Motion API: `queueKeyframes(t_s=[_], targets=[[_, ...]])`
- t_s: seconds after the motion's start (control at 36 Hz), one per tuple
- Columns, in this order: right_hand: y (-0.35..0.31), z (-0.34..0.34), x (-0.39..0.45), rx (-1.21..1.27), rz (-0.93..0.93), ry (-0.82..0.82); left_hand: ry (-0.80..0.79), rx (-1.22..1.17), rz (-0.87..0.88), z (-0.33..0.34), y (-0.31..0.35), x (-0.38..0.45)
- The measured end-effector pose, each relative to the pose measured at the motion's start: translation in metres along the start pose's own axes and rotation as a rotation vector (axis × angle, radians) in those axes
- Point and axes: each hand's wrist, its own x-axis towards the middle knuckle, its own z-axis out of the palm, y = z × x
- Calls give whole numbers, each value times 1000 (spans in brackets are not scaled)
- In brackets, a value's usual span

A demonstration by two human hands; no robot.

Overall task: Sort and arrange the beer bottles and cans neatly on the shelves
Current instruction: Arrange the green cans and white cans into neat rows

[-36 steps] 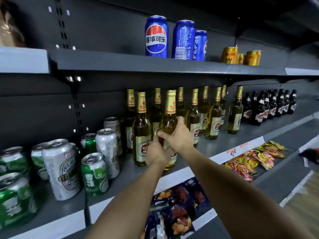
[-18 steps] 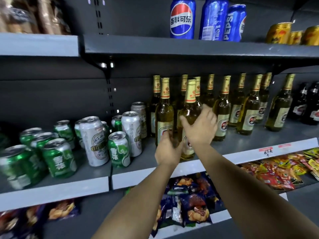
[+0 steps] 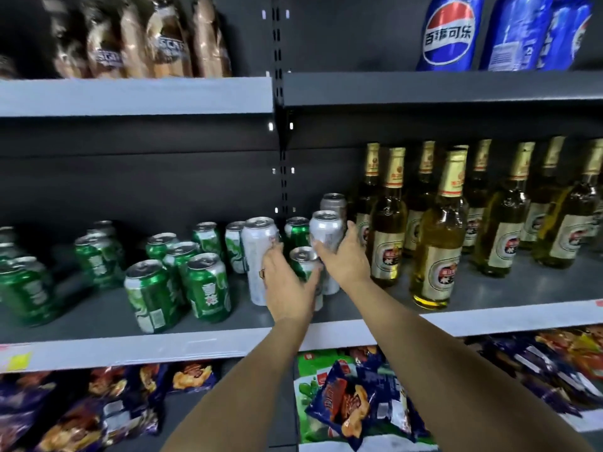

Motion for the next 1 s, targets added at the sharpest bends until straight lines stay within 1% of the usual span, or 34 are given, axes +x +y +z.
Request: queueKeyframes(t_s=[0.08,0.14,0.19,0.28,0.36,0.47,0.56,0.67,0.75,0.92,1.0], targets=[[-2,18,10,66,86,8,-101,-26,-50,3,1,-2],[-2,26,15,100,133,60,-162,-38,-112,6,-2,-4],[-2,27,20,110,171,103,-182,-35,-143,9,-7,-5],[-2,24,21,13,162,139,-180,-74,-151,6,-9,-3],[-3,19,11,-31,167,238,-172,-103,-162,-3,-5,-5],[-1,17,-10,-63,98,388,-136,-131,-186,-24,0,-13],[-7,14,-27,-82,37,437,-72,-130,-173,-45,3,-18],[-28,10,-49,-85,-64,415,9,-53,-143,-76,2,-20],[-51,16,-66,-47,-133,362,115,-40,-125,-106,0,-20],[-107,57,-99,97,-233,250,292,21,-95,-177,-25,-12],[-135,83,-114,115,-288,179,351,112,-111,-213,-46,0]])
